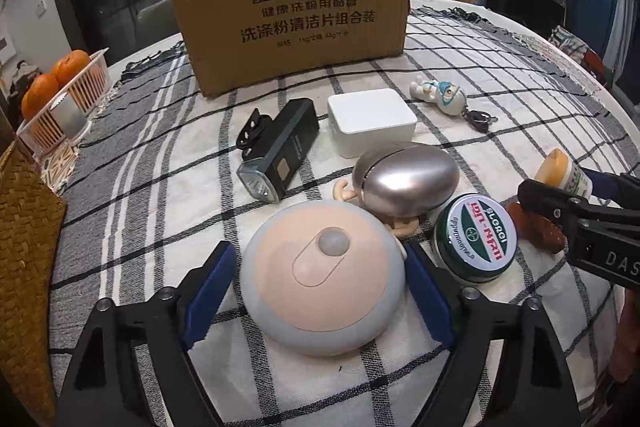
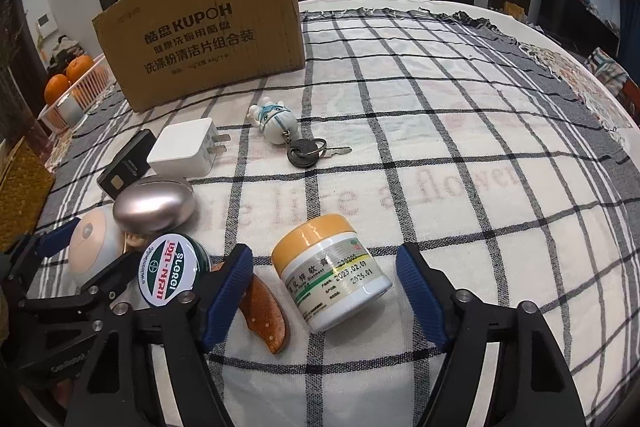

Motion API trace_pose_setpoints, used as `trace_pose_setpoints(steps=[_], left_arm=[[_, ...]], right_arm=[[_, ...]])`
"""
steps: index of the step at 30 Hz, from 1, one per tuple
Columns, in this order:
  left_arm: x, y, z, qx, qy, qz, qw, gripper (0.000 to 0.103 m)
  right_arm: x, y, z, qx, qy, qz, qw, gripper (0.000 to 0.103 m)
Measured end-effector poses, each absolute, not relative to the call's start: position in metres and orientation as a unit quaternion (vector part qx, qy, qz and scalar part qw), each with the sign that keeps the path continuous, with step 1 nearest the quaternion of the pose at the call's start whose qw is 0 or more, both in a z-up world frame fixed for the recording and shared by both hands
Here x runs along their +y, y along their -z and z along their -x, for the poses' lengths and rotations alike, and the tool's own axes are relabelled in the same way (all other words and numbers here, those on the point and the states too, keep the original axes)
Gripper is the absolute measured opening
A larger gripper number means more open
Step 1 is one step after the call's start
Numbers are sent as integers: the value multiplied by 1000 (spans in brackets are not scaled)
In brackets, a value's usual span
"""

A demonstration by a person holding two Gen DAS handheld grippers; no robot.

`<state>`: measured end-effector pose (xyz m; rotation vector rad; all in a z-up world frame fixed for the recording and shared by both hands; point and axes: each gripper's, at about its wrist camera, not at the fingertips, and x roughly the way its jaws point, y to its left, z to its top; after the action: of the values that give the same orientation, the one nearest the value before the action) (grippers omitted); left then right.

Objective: Organize rigid objects
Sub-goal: 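Grasp the beige night light with the left tool while the right tool grasps the ointment jar, then carry the night light over the cardboard box and release it inside with the left tool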

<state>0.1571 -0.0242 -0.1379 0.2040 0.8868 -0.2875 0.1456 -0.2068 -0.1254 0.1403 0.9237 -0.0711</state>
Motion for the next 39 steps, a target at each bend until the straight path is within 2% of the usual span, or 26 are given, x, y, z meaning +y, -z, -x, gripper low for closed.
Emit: trace_pose_setpoints(steps=[1, 3, 19, 39], left_arm=[[-25, 138, -157, 427, 142, -97, 888, 79], [-25, 138, -156, 427, 143, -96, 888, 77], [-16, 116, -131, 416, 114, -64, 900, 75], [0, 42, -150, 376, 84, -6, 923, 75]], right_arm=[[-207, 125, -145, 444, 35, -67, 893, 67], [-207, 125, -146, 445, 35, -67, 892, 55], [-207, 114, -134, 432, 23, -67, 899, 54], [-193, 47, -142, 366, -17, -72, 927, 54]])
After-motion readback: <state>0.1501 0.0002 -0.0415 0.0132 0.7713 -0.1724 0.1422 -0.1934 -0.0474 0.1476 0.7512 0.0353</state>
